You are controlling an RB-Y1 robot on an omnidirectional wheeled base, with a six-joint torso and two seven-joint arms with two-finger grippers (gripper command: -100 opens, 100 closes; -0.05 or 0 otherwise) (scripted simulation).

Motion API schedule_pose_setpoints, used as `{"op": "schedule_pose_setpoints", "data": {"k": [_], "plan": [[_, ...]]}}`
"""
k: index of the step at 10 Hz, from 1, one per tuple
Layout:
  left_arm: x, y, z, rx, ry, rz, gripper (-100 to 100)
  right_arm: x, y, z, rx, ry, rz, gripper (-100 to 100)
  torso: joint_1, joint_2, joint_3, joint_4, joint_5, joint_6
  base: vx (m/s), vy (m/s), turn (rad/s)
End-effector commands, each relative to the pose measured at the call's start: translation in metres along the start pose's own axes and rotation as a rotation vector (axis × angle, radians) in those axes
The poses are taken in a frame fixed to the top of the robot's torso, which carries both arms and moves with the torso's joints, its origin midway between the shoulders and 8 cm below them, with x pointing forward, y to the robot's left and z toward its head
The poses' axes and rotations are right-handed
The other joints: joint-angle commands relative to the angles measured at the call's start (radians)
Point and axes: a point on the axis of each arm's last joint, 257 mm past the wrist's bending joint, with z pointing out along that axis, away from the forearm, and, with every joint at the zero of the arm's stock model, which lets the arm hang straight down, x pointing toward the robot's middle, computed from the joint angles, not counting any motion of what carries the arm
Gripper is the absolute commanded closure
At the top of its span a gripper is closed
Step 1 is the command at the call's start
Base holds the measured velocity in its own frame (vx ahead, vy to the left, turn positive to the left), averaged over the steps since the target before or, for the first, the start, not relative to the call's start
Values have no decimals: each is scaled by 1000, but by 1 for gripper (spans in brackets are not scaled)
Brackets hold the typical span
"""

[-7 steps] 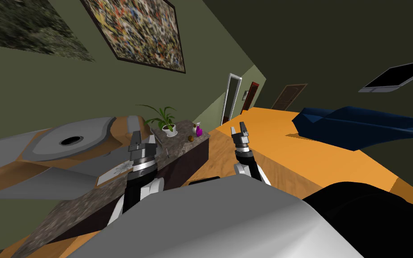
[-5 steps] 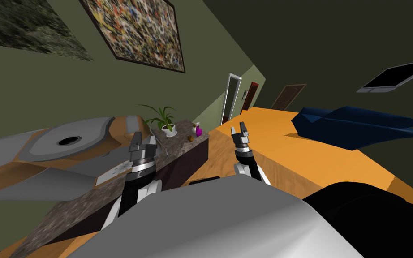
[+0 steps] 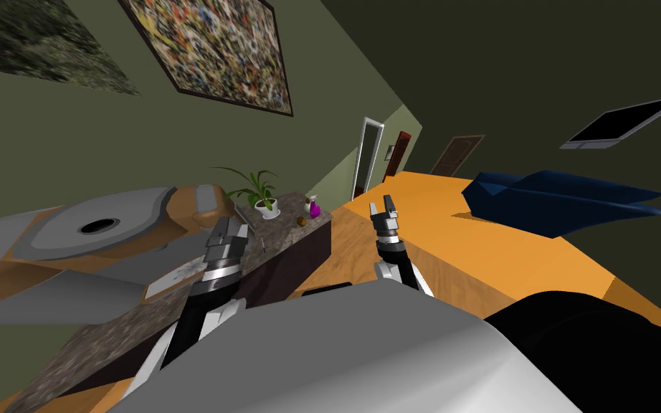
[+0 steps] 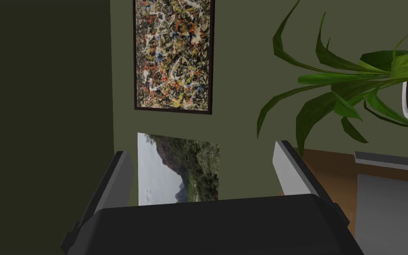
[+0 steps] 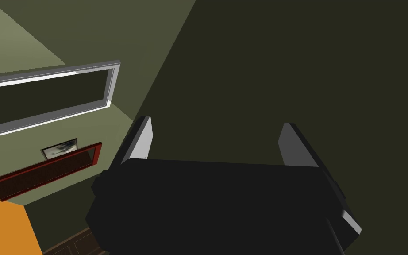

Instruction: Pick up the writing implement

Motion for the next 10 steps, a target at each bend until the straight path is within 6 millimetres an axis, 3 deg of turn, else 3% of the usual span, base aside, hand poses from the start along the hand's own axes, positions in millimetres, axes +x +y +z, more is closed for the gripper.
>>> {"op": "schedule_pose_setpoints", "data": {"k": [1,6,7,10], "plan": [[0,6,-4,-27,20,11,-100,0,0,0,0,0,0,0,0,0,0,0,0,0,-20,-39,-8],[-31,56,-32,-228,63,49,-100,0,0,0,0,0,0,0,1,-1,0,0,0,0,-21,-56,-41],[-30,56,-31,-227,77,54,-100,0,0,0,0,0,0,0,-1,0,0,0,0,0,-28,-60,-12],[-50,81,-50,-344,94,69,-100,0,0,0,0,0,0,0,1,-1,-1,0,0,0,-16,-49,-41]]}}
